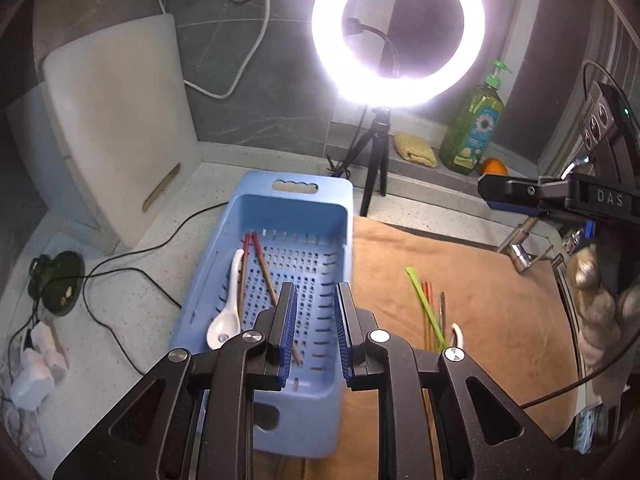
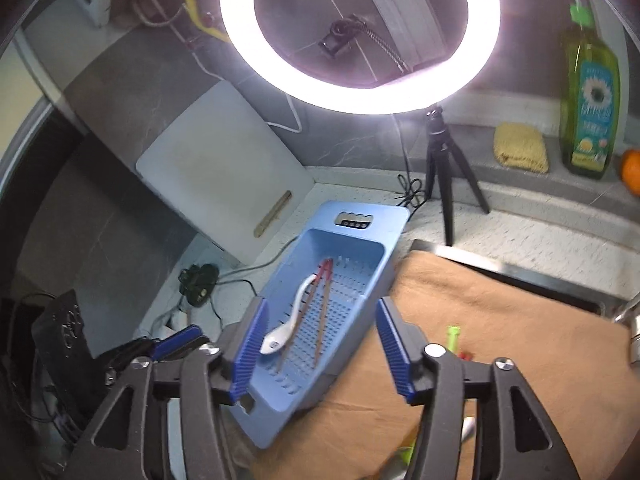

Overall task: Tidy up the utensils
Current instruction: 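Move the right tool back over the remaining utensils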

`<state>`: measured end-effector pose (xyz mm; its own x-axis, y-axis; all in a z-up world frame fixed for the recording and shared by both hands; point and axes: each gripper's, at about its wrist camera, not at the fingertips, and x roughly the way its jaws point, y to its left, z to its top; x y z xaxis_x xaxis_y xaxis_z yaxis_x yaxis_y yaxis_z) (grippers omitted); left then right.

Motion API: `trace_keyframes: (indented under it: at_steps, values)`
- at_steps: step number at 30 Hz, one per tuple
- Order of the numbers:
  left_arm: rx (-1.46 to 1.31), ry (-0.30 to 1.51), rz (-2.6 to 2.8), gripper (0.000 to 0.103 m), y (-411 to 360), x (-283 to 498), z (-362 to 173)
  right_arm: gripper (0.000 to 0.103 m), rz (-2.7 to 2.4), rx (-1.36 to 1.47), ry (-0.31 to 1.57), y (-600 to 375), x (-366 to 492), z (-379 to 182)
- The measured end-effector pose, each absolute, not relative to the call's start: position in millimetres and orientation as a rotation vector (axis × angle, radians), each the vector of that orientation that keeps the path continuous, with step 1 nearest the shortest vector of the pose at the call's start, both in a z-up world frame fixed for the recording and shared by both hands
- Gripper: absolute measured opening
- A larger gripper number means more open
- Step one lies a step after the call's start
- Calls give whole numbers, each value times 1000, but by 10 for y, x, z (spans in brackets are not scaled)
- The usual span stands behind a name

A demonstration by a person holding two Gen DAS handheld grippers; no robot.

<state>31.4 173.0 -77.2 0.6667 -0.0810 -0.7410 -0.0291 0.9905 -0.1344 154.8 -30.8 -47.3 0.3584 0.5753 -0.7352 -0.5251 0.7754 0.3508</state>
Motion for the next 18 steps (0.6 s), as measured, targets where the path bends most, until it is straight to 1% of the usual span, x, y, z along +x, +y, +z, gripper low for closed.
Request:
trace_keyframes:
  at_steps: [3, 5, 6, 7, 14, 18]
  values:
    - [-128, 847, -41, 20, 1548, 154, -805, 60, 695, -11, 959, -466, 1484, -472]
    - [-130, 851, -59, 28, 1408, 54, -843, 60, 693, -14, 961, -588, 1470, -496]
    - [-134, 855, -69, 29, 1353, 12, -861, 63, 695, -5, 968, -661, 1471, -515]
    - [-140, 860, -83, 29, 1280, -35, -893, 66, 694, 5, 976, -726, 1474, -538]
    - [-115, 924, -139, 30, 845, -231, -1168, 66, 680, 45, 1021, -1122, 1468, -723]
    - [-154, 973, -170, 30, 685, -321, -1382, 66, 674, 41, 1060, -1283, 1415, -927]
